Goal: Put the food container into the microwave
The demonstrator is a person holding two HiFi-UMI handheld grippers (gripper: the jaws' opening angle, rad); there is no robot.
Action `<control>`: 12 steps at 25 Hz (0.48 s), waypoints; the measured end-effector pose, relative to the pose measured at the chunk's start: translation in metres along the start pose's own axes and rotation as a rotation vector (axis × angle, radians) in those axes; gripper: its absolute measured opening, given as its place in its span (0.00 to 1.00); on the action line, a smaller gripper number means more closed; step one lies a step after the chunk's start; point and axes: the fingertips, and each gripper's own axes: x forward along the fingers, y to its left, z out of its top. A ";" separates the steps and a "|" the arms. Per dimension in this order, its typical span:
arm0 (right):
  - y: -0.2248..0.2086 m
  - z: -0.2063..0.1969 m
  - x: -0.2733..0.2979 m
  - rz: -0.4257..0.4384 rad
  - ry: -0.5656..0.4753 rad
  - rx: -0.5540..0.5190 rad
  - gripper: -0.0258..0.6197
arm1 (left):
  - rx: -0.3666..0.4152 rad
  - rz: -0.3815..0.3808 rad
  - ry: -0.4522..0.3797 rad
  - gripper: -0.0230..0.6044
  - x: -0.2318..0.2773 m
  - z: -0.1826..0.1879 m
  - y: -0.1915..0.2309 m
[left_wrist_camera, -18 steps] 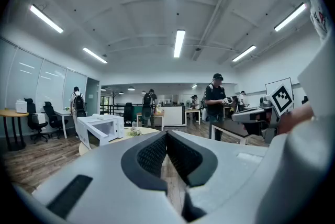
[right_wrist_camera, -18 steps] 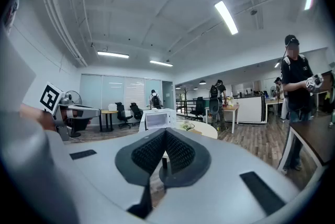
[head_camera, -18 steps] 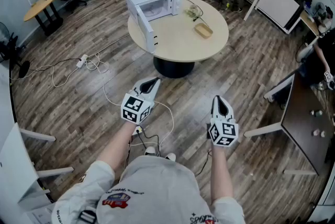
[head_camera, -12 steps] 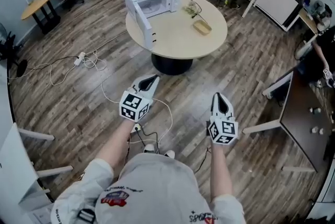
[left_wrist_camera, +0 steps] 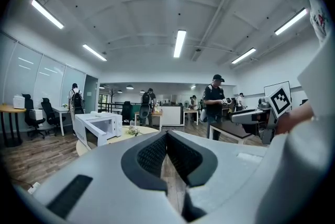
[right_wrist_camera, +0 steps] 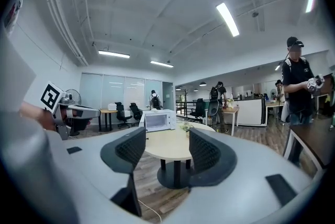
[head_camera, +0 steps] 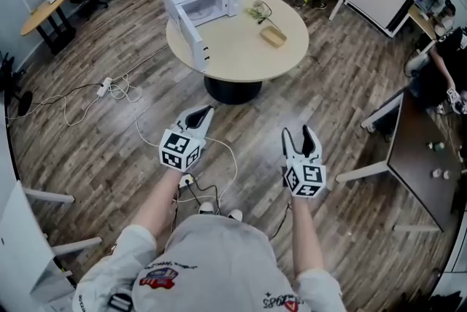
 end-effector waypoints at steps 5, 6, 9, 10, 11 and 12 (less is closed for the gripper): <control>-0.003 -0.009 0.003 0.003 0.017 -0.015 0.49 | -0.008 0.007 0.002 0.04 0.005 -0.001 0.002; -0.003 -0.010 0.002 0.003 0.018 -0.017 0.49 | -0.010 0.009 0.003 0.04 0.005 -0.002 0.002; -0.006 -0.009 -0.005 0.005 0.019 -0.019 0.49 | -0.016 0.017 0.011 0.04 0.005 -0.007 -0.002; -0.008 -0.009 -0.008 0.006 0.018 -0.019 0.49 | -0.017 0.019 0.014 0.04 0.005 -0.007 -0.005; -0.011 -0.008 -0.010 0.007 0.017 -0.019 0.49 | -0.018 0.022 0.015 0.04 0.006 -0.007 -0.008; -0.014 -0.007 -0.014 0.008 0.015 -0.019 0.49 | -0.020 0.024 0.014 0.04 0.006 -0.006 -0.012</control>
